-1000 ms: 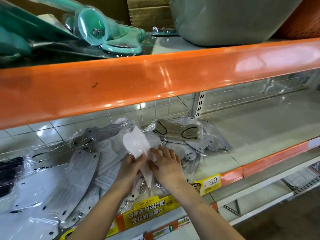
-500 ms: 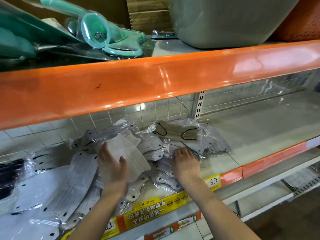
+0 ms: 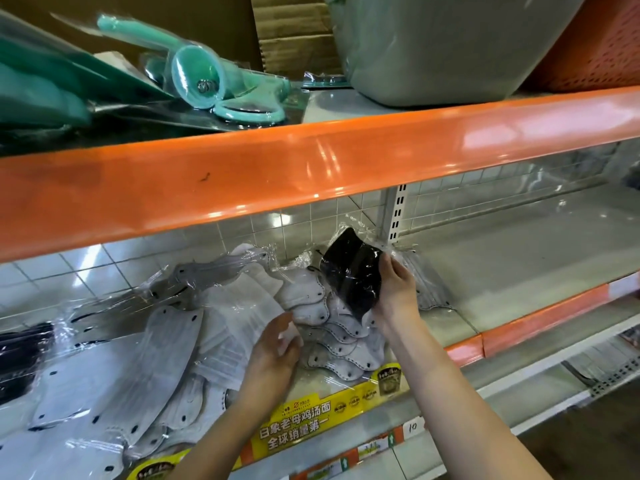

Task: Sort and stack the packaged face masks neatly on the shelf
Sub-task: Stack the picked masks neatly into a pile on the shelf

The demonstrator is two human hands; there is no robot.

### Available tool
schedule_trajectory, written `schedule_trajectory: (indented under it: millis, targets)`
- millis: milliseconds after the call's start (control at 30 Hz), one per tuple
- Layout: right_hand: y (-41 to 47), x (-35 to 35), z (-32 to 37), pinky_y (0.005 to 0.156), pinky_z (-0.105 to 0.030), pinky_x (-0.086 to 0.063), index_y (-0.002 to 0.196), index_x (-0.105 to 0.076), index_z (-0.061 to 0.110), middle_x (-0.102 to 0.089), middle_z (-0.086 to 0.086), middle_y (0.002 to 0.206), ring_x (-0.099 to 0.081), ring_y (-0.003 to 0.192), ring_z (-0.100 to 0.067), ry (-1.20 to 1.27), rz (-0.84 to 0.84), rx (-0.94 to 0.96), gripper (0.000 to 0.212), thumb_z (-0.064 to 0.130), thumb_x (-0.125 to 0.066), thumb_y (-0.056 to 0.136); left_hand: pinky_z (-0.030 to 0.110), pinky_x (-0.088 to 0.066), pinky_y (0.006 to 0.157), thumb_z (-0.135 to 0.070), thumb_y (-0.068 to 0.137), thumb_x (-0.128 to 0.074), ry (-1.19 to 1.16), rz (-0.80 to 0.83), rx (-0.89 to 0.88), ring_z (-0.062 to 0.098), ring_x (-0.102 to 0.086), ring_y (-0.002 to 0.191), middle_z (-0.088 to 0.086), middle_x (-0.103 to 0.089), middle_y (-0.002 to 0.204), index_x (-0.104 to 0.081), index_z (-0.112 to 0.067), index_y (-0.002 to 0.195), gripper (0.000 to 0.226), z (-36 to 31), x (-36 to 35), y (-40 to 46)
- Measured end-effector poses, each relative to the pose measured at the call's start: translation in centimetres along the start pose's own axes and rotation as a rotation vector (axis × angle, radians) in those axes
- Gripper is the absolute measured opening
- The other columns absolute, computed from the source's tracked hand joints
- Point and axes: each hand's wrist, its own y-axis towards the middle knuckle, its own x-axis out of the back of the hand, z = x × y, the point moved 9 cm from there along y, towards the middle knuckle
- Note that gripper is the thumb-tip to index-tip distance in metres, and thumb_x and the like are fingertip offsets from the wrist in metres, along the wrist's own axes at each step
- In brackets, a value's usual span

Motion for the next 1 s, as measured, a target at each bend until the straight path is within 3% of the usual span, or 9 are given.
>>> schedule_trajectory:
  millis: [200,267,333,433,500,633,800,900,1000]
  targets:
    - [-1.5,-2.3,-0.1,0.069,-0.038,-0.053,0.086,-0.066,0.007,-0.069,-0.01,0.076,-0.065,0.07,-0.025,0.007,0.144,-0.027,0.032,0.024,-0.045,0.102,0.026,-0.038,0.097,-0.029,0.087,-0.064,0.025,-0.02,-0.084,0.008,-0.043,0.116,-0.02,-0.04,0.133,-0.041,-0.032,0.136,0.054,-4.1,1.2,0.0]
    - [-1.8,-2.9,-0.7,0.076,-0.044,-0.051,0.087,-0.066,0.006,-0.068,-0.015,0.082,-0.064,0.077,-0.029,-0.045,0.162,-0.017,0.03,0.025,-0.048,0.101,0.019,-0.045,0.084,-0.024,0.088,-0.066,0.006,0.003,-0.095,0.009,-0.055,0.104,-0.015,-0.055,0.123,-0.054,-0.033,0.118,0.034,-4.8,1.3,0.3]
    - [-2.2,-3.6,-1.4,0.073,-0.045,-0.045,0.084,-0.062,0.005,-0.061,-0.018,0.081,-0.057,0.077,-0.03,-0.055,0.198,-0.013,0.025,0.024,-0.053,0.098,0.013,-0.046,0.069,-0.012,0.09,-0.063,-0.079,-0.013,-0.091,0.009,-0.064,0.085,-0.007,-0.07,0.092,-0.065,-0.024,0.092,0.013,-5.2,1.6,0.4]
    - [-3.4,-5.2,-2.6,0.075,-0.042,-0.048,0.09,-0.062,0.008,-0.065,-0.012,0.083,-0.06,0.079,-0.028,-0.162,0.358,-0.02,0.011,0.018,-0.059,0.094,0.011,-0.045,0.058,-0.005,0.092,-0.057,-0.21,-0.202,-0.072,-0.001,-0.062,0.063,-0.009,-0.069,0.067,-0.065,-0.021,0.077,0.023,-5.2,3.6,0.1]
    - [-4.2,-5.9,-4.2,0.072,-0.037,-0.054,0.097,-0.06,0.01,-0.065,-0.012,0.088,-0.062,0.076,-0.023,-0.309,0.452,-0.062,0.005,0.01,-0.06,0.093,0.016,-0.047,0.065,-0.006,0.093,-0.055,-0.242,-0.339,-0.073,0.003,-0.064,0.069,-0.004,-0.07,0.076,-0.065,-0.017,0.083,0.018,-4.7,5.2,-0.4]
    - [-5.7,-6.8,-6.4,0.05,-0.02,-0.046,0.09,-0.054,0.016,-0.061,-0.003,0.079,-0.058,0.051,-0.004,-0.529,0.496,-0.097,0.023,-0.007,-0.053,0.092,0.025,-0.048,0.076,-0.003,0.093,-0.052,-0.247,-0.493,-0.08,0.015,-0.063,0.084,-0.002,-0.067,0.089,-0.06,-0.019,0.094,0.018,-3.7,7.7,-0.9]
    - [-7.6,-9.0,-7.5,0.072,-0.033,-0.054,0.098,-0.058,0.018,-0.064,-0.002,0.084,-0.062,0.072,-0.011,-0.647,0.563,-0.018,0.012,0.008,-0.058,0.092,0.016,-0.041,0.067,-0.001,0.093,-0.046,-0.256,-0.697,-0.112,0.015,-0.056,0.082,0.0,-0.061,0.09,-0.051,-0.016,0.101,0.018,-3.6,11.0,-3.1]
    - [-8.5,-11.0,-7.8,0.062,-0.01,-0.045,0.094,-0.06,0.018,-0.062,0.007,0.083,-0.059,0.075,-0.007,-0.765,0.622,0.079,0.002,0.017,-0.06,0.092,0.027,-0.044,0.077,-0.006,0.09,-0.051,-0.491,-0.726,-0.089,0.019,-0.056,0.086,0.003,-0.061,0.092,-0.051,-0.026,0.094,0.021,-1.7,12.4,-3.7]
    - [-8.8,-12.4,-8.3,0.058,-0.005,-0.038,0.091,-0.058,0.01,-0.06,0.002,0.081,-0.057,0.077,-0.012,-0.769,0.6,0.109,0.003,0.009,-0.056,0.094,0.033,-0.044,0.084,-0.002,0.091,-0.052,-0.526,-0.757,-0.092,0.019,-0.055,0.09,0.006,-0.059,0.1,-0.047,-0.027,0.104,0.028,-0.7,14.3,-4.6]
